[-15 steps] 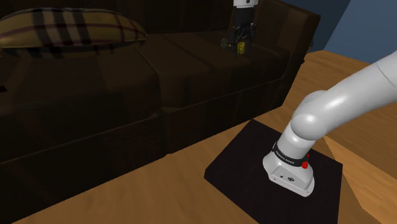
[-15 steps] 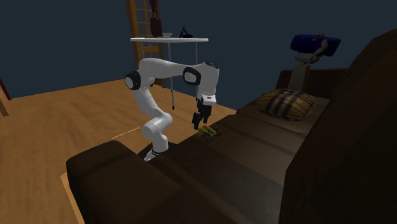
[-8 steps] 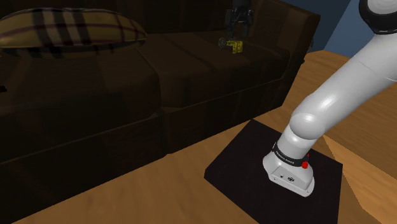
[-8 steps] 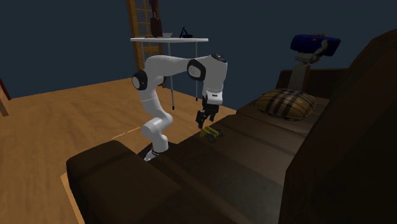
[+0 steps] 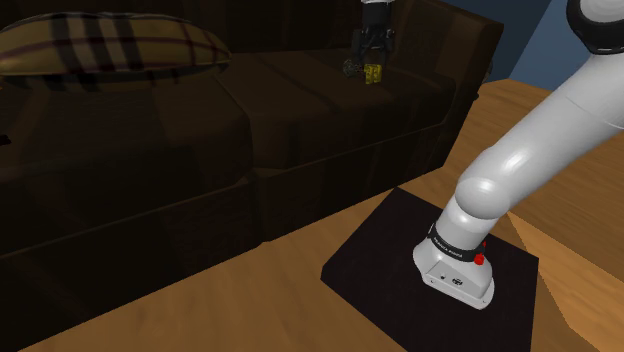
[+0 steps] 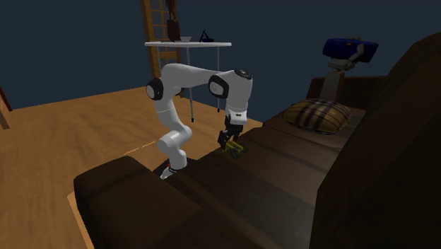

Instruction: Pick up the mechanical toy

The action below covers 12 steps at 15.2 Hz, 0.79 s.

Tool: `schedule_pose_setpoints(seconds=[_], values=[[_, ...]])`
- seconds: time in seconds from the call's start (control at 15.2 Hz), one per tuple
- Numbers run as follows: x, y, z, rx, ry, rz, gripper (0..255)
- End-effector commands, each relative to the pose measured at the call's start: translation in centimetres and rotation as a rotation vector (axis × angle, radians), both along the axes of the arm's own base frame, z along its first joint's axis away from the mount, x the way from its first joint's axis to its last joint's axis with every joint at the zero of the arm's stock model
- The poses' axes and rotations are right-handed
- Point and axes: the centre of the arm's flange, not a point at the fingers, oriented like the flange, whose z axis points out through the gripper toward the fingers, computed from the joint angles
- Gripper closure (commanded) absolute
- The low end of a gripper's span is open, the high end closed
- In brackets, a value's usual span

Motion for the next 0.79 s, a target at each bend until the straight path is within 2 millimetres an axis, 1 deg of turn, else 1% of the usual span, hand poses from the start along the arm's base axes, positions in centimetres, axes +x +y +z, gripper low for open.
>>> schedule_pose_setpoints(seconds=[0.0, 0.59, 0.73], values=[[0.0, 0.0, -0.2, 0.0, 0.0, 0.0, 255], [0.0, 0.0, -0.2, 0.0, 0.0, 0.0, 255], [0.0, 0.0, 0.9, 0.0, 0.0, 0.0, 255]])
